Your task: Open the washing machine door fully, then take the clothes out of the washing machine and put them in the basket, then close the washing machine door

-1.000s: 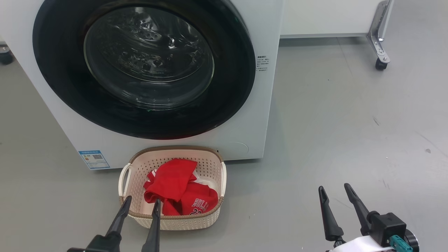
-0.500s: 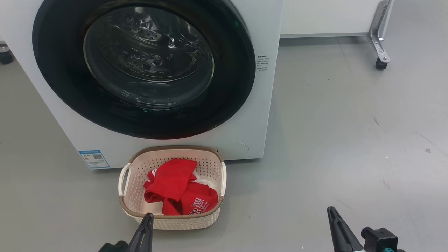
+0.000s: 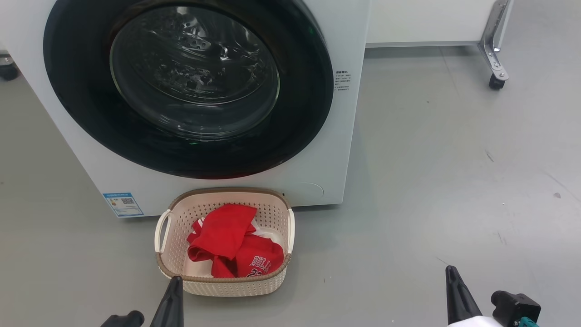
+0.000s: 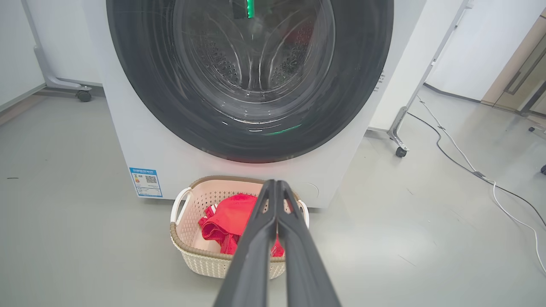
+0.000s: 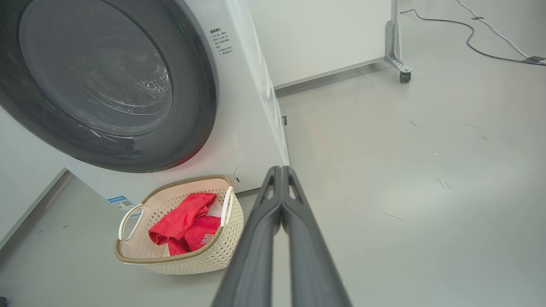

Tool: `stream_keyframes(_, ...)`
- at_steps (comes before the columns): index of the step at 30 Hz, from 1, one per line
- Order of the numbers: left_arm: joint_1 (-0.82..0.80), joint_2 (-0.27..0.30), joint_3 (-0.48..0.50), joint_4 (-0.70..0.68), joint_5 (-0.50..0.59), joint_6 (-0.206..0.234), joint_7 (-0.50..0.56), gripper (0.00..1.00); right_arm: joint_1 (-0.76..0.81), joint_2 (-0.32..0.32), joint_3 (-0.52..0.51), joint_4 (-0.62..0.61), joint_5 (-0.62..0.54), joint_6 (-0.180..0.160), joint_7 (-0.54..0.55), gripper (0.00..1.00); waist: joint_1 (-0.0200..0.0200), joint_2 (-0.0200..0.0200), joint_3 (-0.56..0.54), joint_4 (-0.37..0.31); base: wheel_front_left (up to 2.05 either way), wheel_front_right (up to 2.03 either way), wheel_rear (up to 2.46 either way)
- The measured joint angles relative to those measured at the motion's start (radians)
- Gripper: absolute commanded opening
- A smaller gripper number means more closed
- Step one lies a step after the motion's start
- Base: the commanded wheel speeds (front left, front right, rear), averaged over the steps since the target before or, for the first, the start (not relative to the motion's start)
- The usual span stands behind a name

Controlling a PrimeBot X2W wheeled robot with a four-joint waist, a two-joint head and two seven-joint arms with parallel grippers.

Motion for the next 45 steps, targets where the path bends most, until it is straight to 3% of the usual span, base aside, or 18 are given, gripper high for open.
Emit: stream_keyframes(45, -0.076, 0.015, 0.110, 0.055, -0.512, -0.050, 0.090, 0.00, -0.092, -0.015, -0.117, 0.029, 0.500, 0.053, 0.106, 0.00, -0.0001, 0.0000, 0.010, 0.014, 0.00, 0.00, 0.00)
